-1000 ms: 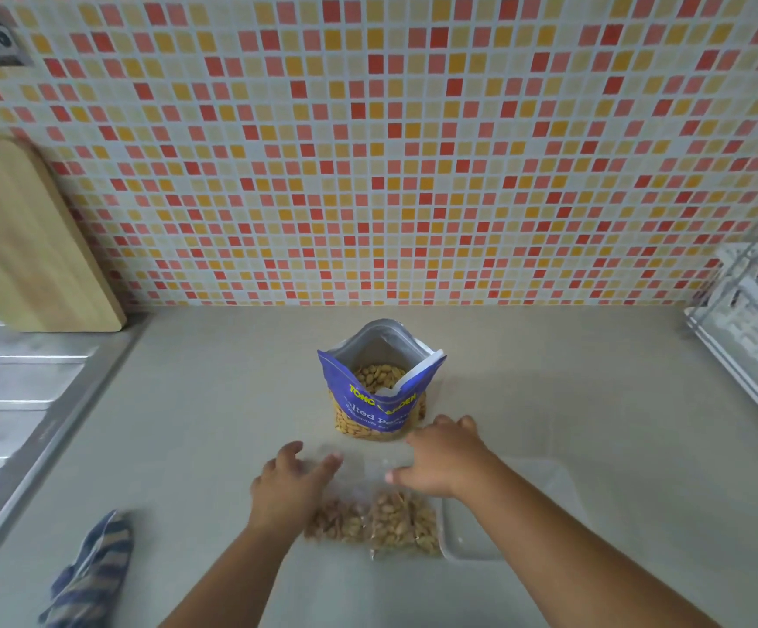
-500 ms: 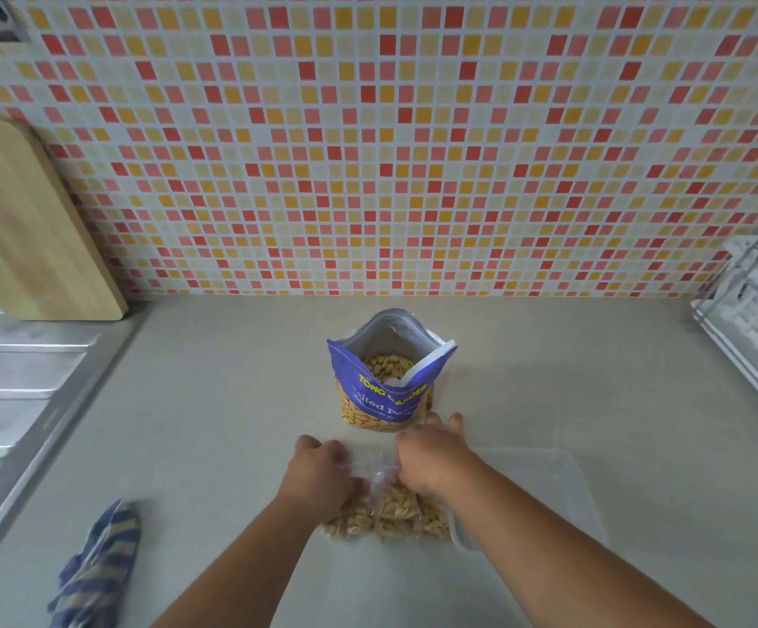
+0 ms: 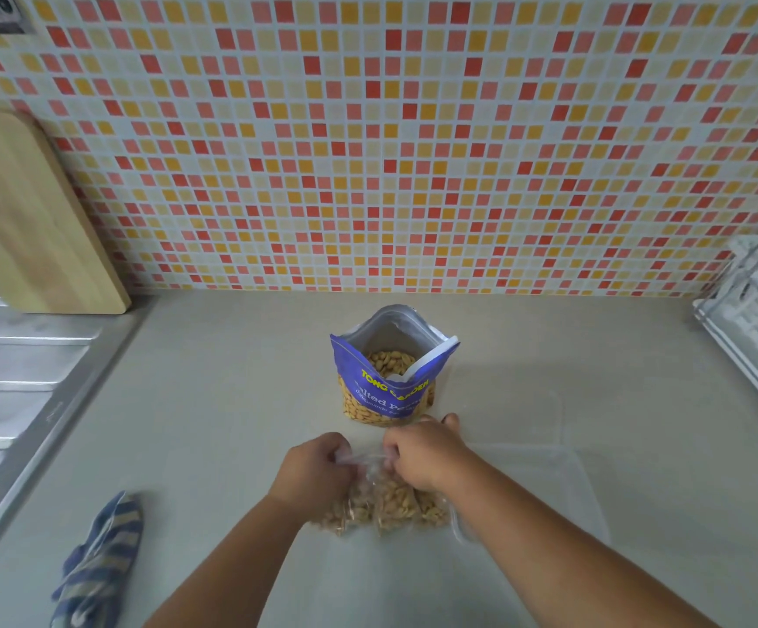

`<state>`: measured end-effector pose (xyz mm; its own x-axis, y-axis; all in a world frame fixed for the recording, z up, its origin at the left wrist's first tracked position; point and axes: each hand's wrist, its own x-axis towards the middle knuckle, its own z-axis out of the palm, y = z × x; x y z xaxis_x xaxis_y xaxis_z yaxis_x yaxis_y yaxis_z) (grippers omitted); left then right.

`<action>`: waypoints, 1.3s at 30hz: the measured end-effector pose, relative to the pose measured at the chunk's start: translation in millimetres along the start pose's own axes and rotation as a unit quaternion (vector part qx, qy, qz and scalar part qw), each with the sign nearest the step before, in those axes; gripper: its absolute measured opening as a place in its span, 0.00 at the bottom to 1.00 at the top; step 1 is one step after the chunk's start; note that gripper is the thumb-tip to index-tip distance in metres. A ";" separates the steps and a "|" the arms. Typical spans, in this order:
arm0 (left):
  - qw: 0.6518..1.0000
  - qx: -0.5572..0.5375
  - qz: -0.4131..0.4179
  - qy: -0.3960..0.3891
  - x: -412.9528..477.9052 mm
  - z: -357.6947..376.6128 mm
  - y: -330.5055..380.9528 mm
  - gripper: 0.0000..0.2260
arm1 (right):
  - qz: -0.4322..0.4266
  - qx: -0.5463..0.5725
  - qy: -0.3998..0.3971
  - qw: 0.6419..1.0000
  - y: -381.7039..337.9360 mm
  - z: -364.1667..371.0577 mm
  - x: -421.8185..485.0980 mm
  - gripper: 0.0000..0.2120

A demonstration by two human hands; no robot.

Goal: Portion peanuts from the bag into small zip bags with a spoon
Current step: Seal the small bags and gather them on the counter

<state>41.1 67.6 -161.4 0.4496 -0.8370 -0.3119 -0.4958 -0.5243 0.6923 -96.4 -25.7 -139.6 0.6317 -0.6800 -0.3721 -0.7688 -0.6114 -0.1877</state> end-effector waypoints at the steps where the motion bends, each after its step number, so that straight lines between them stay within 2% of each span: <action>1: 1.000 -0.022 0.004 0.002 -0.2 -1.9 -1.6 0.08 | -0.008 0.017 0.003 1.000 -0.7 -2.4 -1.7 0.07; 4: 0.996 -0.092 0.008 -0.007 -3.4 -9.7 -4.4 0.12 | -0.030 0.054 0.013 0.998 -4.7 -10.1 -8.8 0.05; 8: 0.987 -0.160 0.009 -0.016 -6.9 -20.7 -6.6 0.15 | -0.030 0.138 0.034 0.989 -9.4 -13.6 -17.8 0.09; 13: 0.974 -0.212 0.063 -0.042 -17.3 -45.1 8.1 0.11 | -0.078 0.204 0.075 0.973 -10.8 -24.2 -31.8 0.03; 20: 0.952 -0.258 0.121 -0.114 -33.2 -42.8 68.6 0.10 | -0.074 0.250 0.084 0.962 26.3 -69.4 -75.2 0.06; 24: 0.950 -0.259 0.117 -0.130 -33.5 -4.4 110.2 0.12 | -0.035 0.235 0.084 0.968 70.0 -88.9 -94.0 0.04; 28: 0.952 -0.248 0.095 -0.153 -27.1 39.1 132.3 0.12 | 0.012 0.224 0.052 0.973 111.2 -78.5 -99.4 0.04; 36: 0.972 -0.178 0.025 -0.152 -15.6 86.5 127.4 0.09 | 0.061 0.202 0.024 0.977 139.8 -37.6 -89.4 0.03; 39: 0.979 -0.140 0.001 -0.149 -16.4 93.7 126.1 0.09 | 0.078 0.192 0.011 0.978 139.4 -27.4 -87.3 0.08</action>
<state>-98.4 0.5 -130.0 0.1920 -0.8682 -0.4576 -0.2543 -0.4944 0.8312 -255.9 -62.6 -108.4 0.5032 -0.7638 -0.4042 -0.8335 -0.3054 -0.4605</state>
